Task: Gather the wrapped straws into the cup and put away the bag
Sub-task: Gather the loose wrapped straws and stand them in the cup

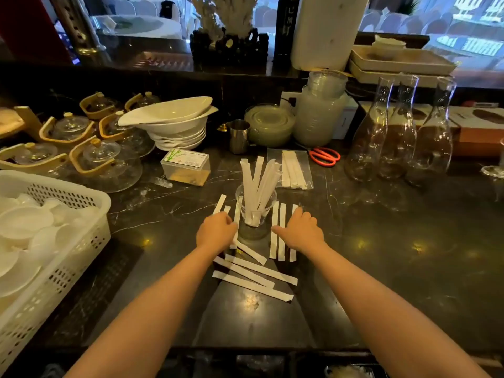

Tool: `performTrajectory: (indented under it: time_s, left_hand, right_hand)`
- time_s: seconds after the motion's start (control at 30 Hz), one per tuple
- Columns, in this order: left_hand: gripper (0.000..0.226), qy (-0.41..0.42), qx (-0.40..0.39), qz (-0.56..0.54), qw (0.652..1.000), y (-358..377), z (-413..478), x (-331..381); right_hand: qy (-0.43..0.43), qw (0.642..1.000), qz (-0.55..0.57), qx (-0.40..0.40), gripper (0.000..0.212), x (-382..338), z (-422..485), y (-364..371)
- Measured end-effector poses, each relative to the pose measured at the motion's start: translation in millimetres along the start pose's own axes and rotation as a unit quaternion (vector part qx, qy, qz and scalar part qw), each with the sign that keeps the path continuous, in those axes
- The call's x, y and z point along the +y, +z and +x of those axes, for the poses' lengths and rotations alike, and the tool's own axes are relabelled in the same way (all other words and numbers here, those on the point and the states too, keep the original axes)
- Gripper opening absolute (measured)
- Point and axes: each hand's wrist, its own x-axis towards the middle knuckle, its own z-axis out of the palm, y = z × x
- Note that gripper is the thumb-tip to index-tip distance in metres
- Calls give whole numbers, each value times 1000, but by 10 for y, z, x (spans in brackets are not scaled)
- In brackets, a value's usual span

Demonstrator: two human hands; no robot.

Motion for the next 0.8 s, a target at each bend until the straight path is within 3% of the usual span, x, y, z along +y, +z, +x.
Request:
performTrajectory:
  time_s: [0.17, 0.37, 0.53, 0.63, 0.73, 0.8]
  left_hand:
    - [13, 4, -89, -101, 991, 230, -21, 222]
    - [12, -5, -120, -140, 983, 343, 2, 283]
    - [9, -20, -118, -178, 977, 387, 36, 279]
    - [19, -50, -130, -223, 965, 426, 44, 314]
    - [7, -74, -171, -260, 948, 465, 17, 385]
    - [29, -96, -196, -284, 934, 502, 24, 442]
  right_hand:
    - [46, 999, 20, 1, 80, -44, 70, 80]
    - [69, 997, 11, -20, 75, -56, 115, 213]
    - [65, 998, 0, -25, 47, -16, 148, 209]
    - [66, 998, 10, -21, 33, 27, 164, 196]
    - [67, 997, 20, -17, 26, 86, 142, 167]
    - [65, 998, 6, -17, 26, 138, 109, 152]
